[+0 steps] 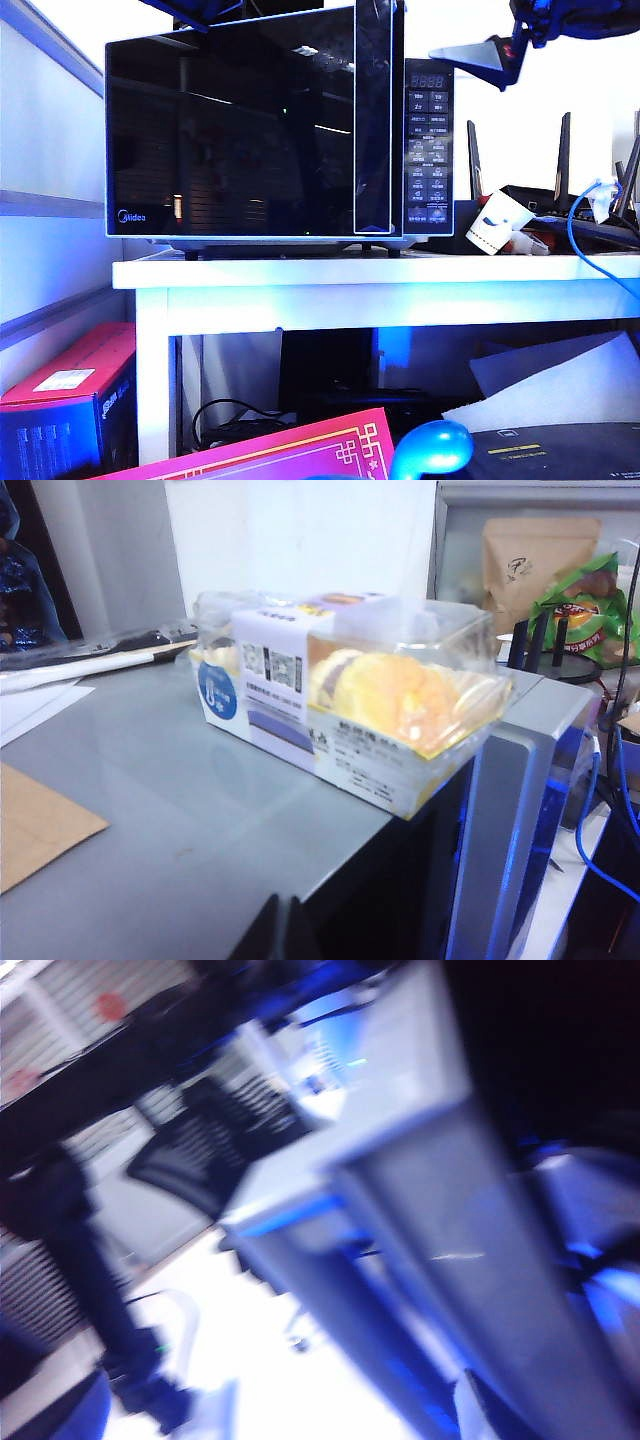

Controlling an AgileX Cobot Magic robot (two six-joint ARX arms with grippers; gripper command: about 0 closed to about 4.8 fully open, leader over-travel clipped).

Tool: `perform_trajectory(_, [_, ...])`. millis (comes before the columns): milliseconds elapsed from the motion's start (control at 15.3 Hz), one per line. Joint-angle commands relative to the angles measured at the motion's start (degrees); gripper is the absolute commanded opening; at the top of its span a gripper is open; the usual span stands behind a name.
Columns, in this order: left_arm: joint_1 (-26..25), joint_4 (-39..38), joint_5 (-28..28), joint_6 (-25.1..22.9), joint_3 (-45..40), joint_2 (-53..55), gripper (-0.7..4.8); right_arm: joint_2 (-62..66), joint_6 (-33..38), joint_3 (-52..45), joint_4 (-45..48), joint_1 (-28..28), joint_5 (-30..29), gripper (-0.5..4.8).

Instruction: Open the microwave door, place the box of snacks from the top of the microwave inside, then close the microwave door.

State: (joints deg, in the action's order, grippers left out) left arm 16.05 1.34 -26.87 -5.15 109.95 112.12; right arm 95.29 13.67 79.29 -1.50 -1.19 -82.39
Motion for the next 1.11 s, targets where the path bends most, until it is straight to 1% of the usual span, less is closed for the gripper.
perform_trajectory(65, [0.2, -2.7, 0.0, -0.4, -0.2, 0.7, -0.06, -0.3, -0.5, 0.2, 5.6, -0.2, 13.2, 4.24])
perform_trajectory(131, [0.5, -2.8, 0.0, -0.4, -0.2, 0.7, -0.06, -0.3, -0.9, 0.2, 7.0, -0.6, 19.2, 4.23])
perform_trajectory(262, [0.6, -2.8, 0.0, -0.4, -0.2, 0.7, -0.06, -0.3, -1.8, 0.2, 7.4, -1.1, 28.4, 4.17])
perform_trajectory(392, [0.7, -2.8, 0.0, -0.4, -0.2, 0.7, -0.06, -0.2, -2.6, 0.2, 7.4, -2.4, 35.0, 4.16])
perform_trajectory(458, [0.7, -2.8, 0.0, -0.4, -0.2, 0.7, -0.06, -0.2, -3.3, 0.2, 7.6, -3.4, 37.1, 3.4])
perform_trajectory(523, [0.7, -3.0, 0.0, -0.4, -0.2, 0.7, -0.06, -0.2, -3.5, 0.2, 7.8, -4.7, 37.4, 3.19])
perform_trajectory(719, [0.7, -3.0, 0.0, -0.3, -0.2, 0.7, -0.06, -0.2, -4.9, 0.2, 7.8, -7.1, 38.8, 3.19])
perform_trajectory(915, [0.7, -3.1, -0.2, -0.3, -0.2, 0.7, -0.06, -0.2, -4.9, 0.2, 7.6, -7.6, 38.8, 3.19])
perform_trajectory(981, [0.7, -3.0, -0.3, -0.2, -0.2, 0.7, -0.06, -0.2, -4.9, 0.2, 7.3, -7.6, 37.2, 3.19])
perform_trajectory(1112, [0.7, -3.0, -0.4, 0.3, -0.1, 0.3, -0.06, -0.2, -4.9, 0.2, 7.3, -7.4, 32.0, 3.19])
